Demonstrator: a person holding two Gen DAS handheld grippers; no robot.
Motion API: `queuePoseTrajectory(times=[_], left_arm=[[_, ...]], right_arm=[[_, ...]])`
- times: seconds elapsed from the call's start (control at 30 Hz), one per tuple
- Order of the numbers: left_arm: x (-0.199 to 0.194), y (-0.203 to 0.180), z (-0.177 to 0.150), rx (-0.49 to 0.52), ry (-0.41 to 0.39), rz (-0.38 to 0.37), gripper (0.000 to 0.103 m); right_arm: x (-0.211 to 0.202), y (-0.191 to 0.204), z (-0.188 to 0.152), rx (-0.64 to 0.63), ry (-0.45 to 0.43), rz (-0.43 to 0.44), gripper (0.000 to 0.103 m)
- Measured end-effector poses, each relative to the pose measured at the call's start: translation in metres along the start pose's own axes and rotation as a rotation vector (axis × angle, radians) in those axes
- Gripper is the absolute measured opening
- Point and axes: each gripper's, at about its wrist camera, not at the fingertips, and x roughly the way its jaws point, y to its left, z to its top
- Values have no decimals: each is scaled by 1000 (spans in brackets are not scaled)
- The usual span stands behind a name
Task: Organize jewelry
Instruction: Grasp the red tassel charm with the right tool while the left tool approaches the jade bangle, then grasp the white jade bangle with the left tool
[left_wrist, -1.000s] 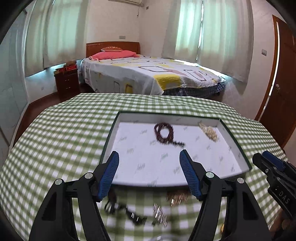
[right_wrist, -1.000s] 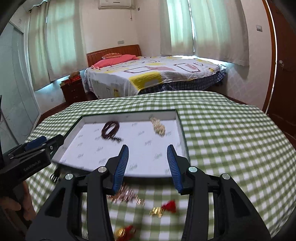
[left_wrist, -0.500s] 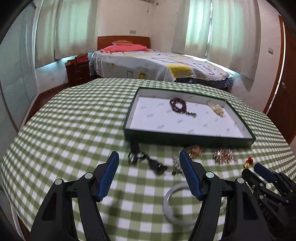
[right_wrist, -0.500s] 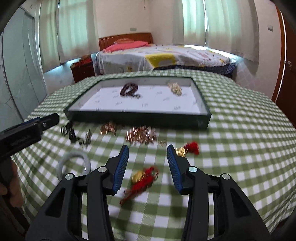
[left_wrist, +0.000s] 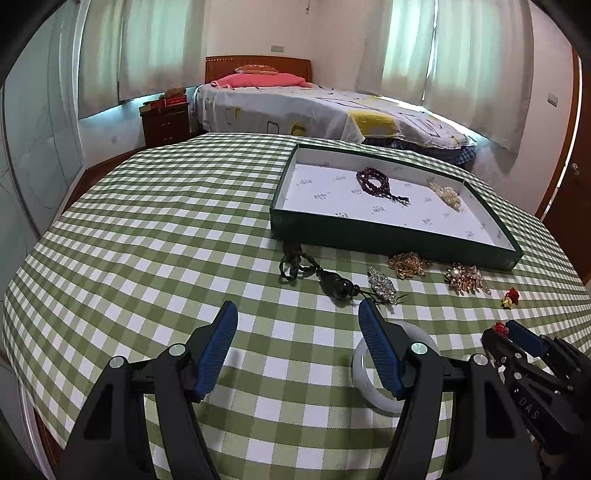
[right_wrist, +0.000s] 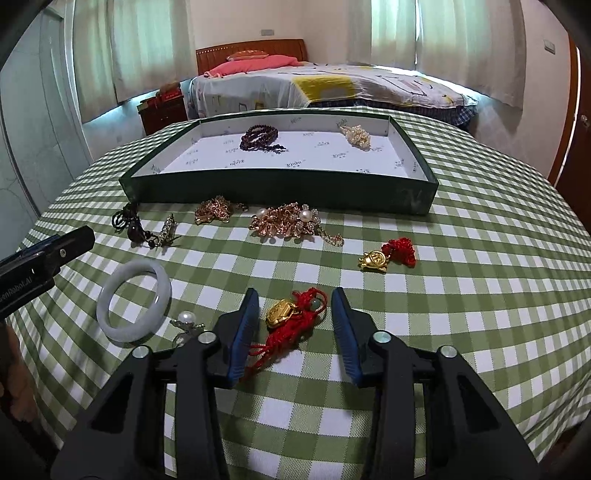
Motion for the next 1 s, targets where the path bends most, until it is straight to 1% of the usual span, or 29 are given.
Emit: queuePoseTrajectory(times=[0.03, 0.23, 0.4, 0.53, 0.57, 0.6, 0.77, 0.87, 1.0], left_arm=[[0, 0, -1, 2, 3, -1, 66], [2, -6, -2, 10, 11, -11, 66], [1, -13, -4, 21, 18, -43, 66], [4, -22, -6, 32, 34, -85, 66], [5, -24, -6, 34, 39, -95, 68], [5, -27, -7, 38, 40, -104, 72], [4, -43, -13, 85, 34, -143, 73], [9, -50, -17, 112, 47, -143, 73], [16, -53, -20, 116, 61, -139, 73]], right_arm=[[0, 0, 0, 0, 1, 2, 28], [-3, -5, -1, 5, 4, 18, 23], [-10, -15, 0, 31, -18, 10, 22], [-14, -23, 0, 48, -27, 5, 22], [-15, -25, 0, 53, -28, 5, 22], [-16, -27, 0, 58, -32, 5, 22], [-18, -32, -1, 68, -45, 5, 22], [-19, -35, -1, 80, -47, 10, 22], [-19, -35, -1, 79, -51, 16, 22]])
